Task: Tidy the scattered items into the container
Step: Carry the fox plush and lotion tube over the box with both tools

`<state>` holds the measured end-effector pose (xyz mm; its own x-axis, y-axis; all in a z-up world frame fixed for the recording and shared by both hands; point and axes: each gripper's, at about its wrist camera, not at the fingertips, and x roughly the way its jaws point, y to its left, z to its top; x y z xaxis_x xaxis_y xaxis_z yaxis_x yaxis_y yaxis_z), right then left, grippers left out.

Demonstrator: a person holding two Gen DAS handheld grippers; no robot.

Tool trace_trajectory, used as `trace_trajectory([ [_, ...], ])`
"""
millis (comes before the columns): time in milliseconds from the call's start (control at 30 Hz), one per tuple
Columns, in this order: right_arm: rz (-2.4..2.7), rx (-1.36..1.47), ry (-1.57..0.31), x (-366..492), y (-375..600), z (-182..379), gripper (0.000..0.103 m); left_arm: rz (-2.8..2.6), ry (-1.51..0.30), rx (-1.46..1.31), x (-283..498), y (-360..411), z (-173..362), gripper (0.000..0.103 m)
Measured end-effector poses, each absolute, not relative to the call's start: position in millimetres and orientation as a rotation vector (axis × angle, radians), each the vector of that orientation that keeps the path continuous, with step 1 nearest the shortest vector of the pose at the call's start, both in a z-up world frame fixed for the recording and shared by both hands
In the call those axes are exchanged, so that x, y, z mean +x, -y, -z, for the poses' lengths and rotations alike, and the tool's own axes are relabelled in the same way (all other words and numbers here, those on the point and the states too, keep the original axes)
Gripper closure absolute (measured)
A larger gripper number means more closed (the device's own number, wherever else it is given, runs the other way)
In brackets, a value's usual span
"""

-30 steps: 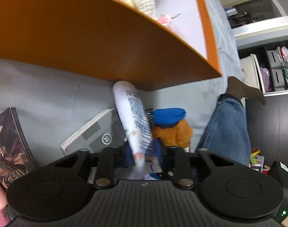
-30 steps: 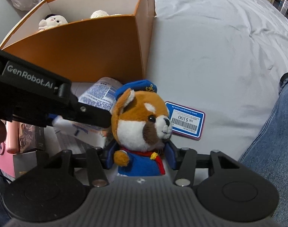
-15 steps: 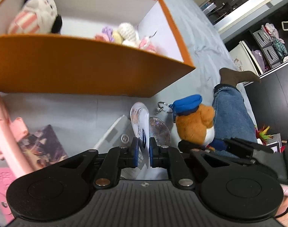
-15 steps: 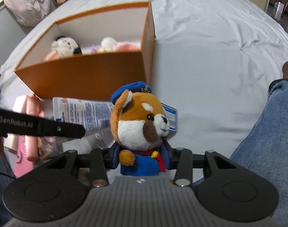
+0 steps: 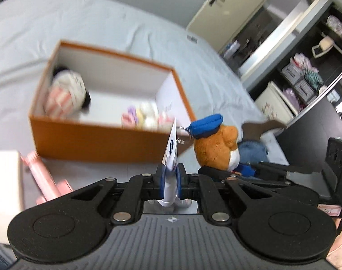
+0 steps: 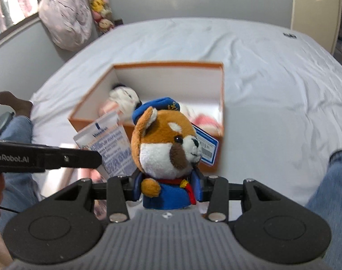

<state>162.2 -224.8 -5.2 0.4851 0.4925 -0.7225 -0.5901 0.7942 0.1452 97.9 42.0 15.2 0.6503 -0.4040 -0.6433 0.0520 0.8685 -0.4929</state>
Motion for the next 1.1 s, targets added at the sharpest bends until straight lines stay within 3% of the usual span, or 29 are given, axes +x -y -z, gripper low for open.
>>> trace_trajectory([
  [433,-0.756,-0.013,-0.691,214,175,-55,0.057,0.158,-0.597,-0.378,141,-82,-85,0.092],
  [767,-0.716,0.022,-0.859,288,123,7,0.057,0.074,-0.774,-0.35,207,-90,-15,0.092],
  [1100,-0.683,0.087,-1.016,331,83,56,0.057,0.058,-0.856,-0.275,225,-97,29,0.092],
])
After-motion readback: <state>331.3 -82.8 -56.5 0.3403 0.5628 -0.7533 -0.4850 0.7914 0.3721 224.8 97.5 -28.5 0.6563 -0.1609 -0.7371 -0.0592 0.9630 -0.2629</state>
